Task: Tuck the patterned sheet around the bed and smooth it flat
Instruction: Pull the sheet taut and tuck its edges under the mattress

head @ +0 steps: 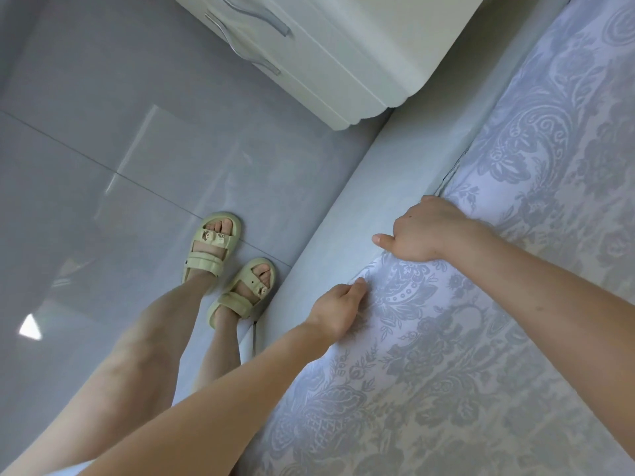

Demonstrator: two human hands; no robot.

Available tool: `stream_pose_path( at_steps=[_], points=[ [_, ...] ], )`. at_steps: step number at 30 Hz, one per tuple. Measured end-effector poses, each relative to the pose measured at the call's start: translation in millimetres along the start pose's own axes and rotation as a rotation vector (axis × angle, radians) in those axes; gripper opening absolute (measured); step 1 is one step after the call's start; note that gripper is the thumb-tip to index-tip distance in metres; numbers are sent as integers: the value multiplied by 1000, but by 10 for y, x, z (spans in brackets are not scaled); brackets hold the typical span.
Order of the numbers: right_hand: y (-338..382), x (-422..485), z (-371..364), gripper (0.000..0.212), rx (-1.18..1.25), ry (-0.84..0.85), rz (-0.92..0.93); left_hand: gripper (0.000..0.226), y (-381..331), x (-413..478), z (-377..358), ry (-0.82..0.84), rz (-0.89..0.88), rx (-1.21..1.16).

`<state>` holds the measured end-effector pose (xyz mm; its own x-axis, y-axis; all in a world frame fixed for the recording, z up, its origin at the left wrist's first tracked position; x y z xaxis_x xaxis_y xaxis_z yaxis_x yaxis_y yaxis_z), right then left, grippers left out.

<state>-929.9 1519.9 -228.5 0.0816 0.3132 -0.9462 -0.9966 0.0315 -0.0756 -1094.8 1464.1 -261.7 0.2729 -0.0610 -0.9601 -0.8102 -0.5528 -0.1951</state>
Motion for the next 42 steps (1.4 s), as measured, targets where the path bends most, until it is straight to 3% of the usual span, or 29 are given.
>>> stream_pose_path(
  at_steps=[6,11,13,17,23,26,28,32,35,42],
  points=[
    [-55,-232,-54,73,-21,-25,33,74,165,13,-542,333,202,-41],
    [-21,-44,-68,71,-65,71,4,86,120,191,-601,398,219,-26],
    [-2,20,-121,71,-95,98,2,93,104,279,-550,395,201,3],
    [-2,113,-153,74,-98,114,-26,89,56,170,-216,233,205,28],
    [5,129,-153,77,-68,118,-42,65,-80,-138,133,-143,-132,113],
    [2,94,-88,75,2,32,-36,79,40,-40,-9,-39,-77,6],
    [3,23,52,66,89,-125,-24,86,120,26,-105,4,-28,-15],
    [82,-241,150,60,3,-379,48,72,169,77,-245,81,58,-36],
    [170,-307,-46,63,-107,-347,91,67,194,114,-282,124,86,-118],
    [202,-10,-154,74,-213,-177,7,57,254,100,-160,115,87,-102]
  ],
)
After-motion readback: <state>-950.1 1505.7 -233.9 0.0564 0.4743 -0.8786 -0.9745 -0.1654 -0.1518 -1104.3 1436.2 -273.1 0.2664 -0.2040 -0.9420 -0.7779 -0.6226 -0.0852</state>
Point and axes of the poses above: each hand's wrist, its own x-axis towards the middle knuckle, its own z-axis out of the back of the hand, y = z × x, the point moved 8 cm from there along x, towards the middle knuckle, and after that the axes turned 5 degrees about -y, right-handed, at the moved point
